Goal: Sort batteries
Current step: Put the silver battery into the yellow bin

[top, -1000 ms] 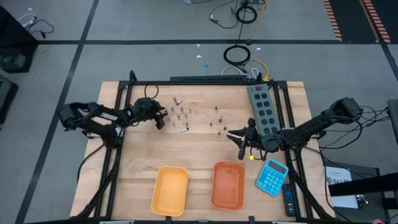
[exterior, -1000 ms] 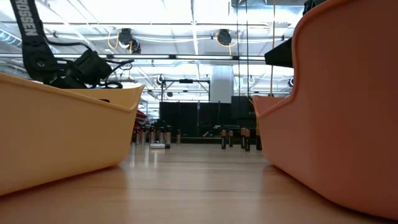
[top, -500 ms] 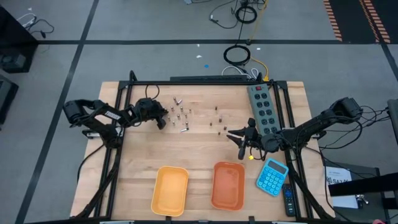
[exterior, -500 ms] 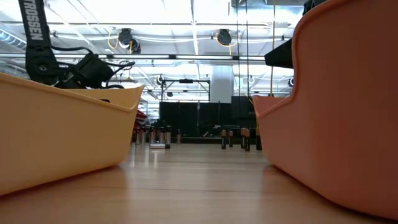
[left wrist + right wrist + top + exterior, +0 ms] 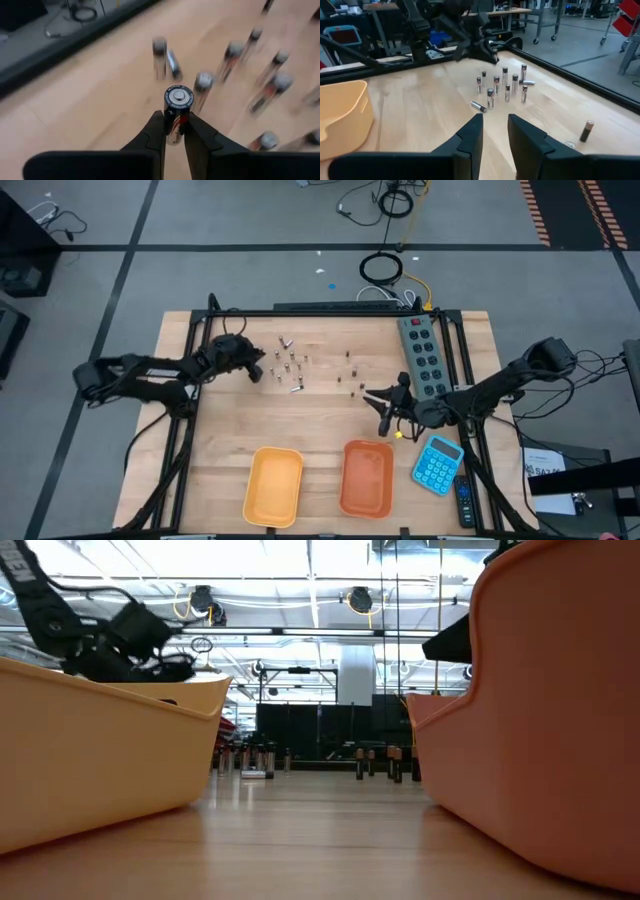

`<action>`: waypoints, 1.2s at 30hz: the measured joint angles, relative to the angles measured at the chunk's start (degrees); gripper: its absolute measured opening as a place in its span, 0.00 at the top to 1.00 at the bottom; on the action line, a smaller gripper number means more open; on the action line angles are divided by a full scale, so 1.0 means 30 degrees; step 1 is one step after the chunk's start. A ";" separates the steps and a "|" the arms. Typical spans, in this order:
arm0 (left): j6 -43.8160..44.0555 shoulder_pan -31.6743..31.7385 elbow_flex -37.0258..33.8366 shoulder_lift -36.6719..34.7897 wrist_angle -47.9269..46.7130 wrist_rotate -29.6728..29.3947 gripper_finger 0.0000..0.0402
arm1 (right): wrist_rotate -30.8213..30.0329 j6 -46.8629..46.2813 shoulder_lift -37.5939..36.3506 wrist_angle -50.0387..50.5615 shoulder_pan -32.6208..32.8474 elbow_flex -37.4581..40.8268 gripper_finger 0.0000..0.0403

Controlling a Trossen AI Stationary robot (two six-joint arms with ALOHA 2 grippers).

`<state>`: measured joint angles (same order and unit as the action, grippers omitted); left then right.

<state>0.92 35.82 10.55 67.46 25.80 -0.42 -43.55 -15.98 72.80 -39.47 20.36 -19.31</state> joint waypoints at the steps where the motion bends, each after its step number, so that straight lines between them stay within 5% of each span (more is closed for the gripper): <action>1: 0.0094 -0.0123 0.0006 -0.0700 -0.0455 -0.0031 0.88 | 0.0017 0.0048 0.0302 -0.0350 0.0000 0.0000 0.80; 18: 0.1620 -0.6634 0.4017 -0.7293 -1.1158 -0.3915 0.88 | 0.0029 0.0063 0.1711 -0.1362 0.0250 0.0000 0.80; 22: 0.2588 -0.8913 0.5466 -0.7440 -1.3244 -0.5017 0.88 | 0.0022 0.0178 0.1711 -0.1361 0.0255 0.0000 0.80; 31: 0.6750 -1.4775 0.7717 -0.5765 -1.5962 -0.3963 0.88 | 0.0029 0.0193 0.1711 -0.1373 0.0255 0.0000 0.80; 36: 0.7111 -1.7994 0.8849 -0.4226 -1.6013 -0.5620 0.88 | 0.0029 0.0089 0.1711 -0.1470 0.0255 0.0000 0.80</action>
<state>22.25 -18.17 37.09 54.78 -22.24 -17.28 -43.46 -15.71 77.93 -43.88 21.12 -19.31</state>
